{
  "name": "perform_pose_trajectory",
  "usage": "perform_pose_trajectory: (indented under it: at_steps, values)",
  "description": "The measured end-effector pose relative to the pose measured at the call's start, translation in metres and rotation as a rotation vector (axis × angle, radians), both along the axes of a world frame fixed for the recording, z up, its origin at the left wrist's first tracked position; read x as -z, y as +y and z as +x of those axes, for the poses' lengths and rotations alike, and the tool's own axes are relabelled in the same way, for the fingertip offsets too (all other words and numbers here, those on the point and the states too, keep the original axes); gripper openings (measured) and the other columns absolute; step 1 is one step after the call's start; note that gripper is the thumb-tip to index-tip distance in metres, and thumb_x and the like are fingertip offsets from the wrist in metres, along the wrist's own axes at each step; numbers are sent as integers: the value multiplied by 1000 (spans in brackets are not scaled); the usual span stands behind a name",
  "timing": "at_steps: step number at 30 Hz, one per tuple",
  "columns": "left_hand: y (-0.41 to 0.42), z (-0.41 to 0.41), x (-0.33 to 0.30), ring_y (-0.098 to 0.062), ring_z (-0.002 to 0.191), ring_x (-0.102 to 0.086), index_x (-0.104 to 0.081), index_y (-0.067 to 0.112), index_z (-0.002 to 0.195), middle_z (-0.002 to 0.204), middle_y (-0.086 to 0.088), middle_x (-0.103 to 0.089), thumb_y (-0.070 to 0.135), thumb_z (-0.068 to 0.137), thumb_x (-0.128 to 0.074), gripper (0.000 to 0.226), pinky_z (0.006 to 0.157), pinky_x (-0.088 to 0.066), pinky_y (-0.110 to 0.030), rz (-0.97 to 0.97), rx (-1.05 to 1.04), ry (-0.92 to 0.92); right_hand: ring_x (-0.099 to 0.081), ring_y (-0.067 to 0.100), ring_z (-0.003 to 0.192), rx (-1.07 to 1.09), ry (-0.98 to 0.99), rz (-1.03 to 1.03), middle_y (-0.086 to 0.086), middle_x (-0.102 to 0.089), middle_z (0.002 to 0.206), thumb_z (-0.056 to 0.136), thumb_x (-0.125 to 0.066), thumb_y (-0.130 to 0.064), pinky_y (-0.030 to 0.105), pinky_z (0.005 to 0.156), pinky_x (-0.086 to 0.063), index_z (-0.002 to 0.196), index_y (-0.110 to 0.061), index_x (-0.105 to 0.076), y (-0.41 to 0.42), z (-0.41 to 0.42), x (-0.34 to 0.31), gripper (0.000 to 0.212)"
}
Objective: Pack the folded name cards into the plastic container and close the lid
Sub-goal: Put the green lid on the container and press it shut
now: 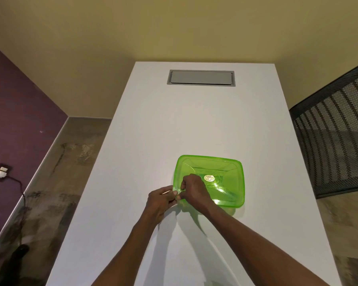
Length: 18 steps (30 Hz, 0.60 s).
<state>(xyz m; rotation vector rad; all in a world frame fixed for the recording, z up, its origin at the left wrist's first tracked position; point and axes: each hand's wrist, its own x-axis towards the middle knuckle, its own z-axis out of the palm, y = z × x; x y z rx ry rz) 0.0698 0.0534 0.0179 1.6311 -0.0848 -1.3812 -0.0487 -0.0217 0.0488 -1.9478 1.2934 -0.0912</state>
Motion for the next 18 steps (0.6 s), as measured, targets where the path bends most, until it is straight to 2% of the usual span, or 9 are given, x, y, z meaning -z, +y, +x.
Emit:
perform_pose_trajectory:
  at_steps: [2, 5, 8, 10, 14, 18]
  values:
    - [0, -4, -3, -27, 72, -70, -68, -6, 105, 91, -27, -72, -9, 81, -68, 24, 65, -59, -28, -18, -2, -74, -61, 31, 86, -15, 37, -41, 18, -64, 93, 68, -76, -9, 35, 67, -45, 85, -1, -63, 4, 2, -1, 23]
    - [-1, -12, -3, -19, 59, -68, -69, -3, 103, 80, -20, -72, -8, 81, -68, 22, 65, -60, -29, 34, 16, -245, -53, 33, 103, -135, 170, -158, 20, -52, 112, 88, -60, -16, 38, 76, -46, 106, 0, -56, 12, 8, -1, 24]
    - [-3, -15, 1, -23, 64, -68, -72, 6, 101, 78, -14, -74, 1, 78, -70, 23, 74, -61, -38, 111, 38, -385, -49, 34, 110, -168, 249, -207, 20, -48, 119, 93, -54, -17, 39, 78, -48, 113, -1, -53, 16, 14, -3, 25]
    - [-3, -16, -2, -21, 64, -69, -73, 8, 99, 74, -9, -74, 4, 77, -71, 23, 74, -61, -39, 118, 48, -431, -49, 33, 111, -167, 255, -211, 20, -47, 121, 94, -52, -14, 39, 79, -48, 114, -1, -53, 15, 14, -3, 24]
    - [-3, -23, -10, -17, 63, -70, -73, 6, 98, 70, -4, -73, 2, 78, -72, 20, 73, -60, -32, 89, 32, -441, -51, 33, 107, -175, 200, -171, 20, -49, 117, 89, -62, -17, 37, 76, -44, 110, -1, -54, 11, 7, -2, 28]
    - [-3, -26, -15, -29, 85, -71, -74, 6, 100, 84, -9, -74, 5, 80, -71, 20, 86, -56, -38, 87, 118, -551, -59, 33, 97, -173, 108, -71, 22, -64, 104, 78, -75, -17, 34, 75, -43, 98, 2, -65, 1, 1, -7, 29]
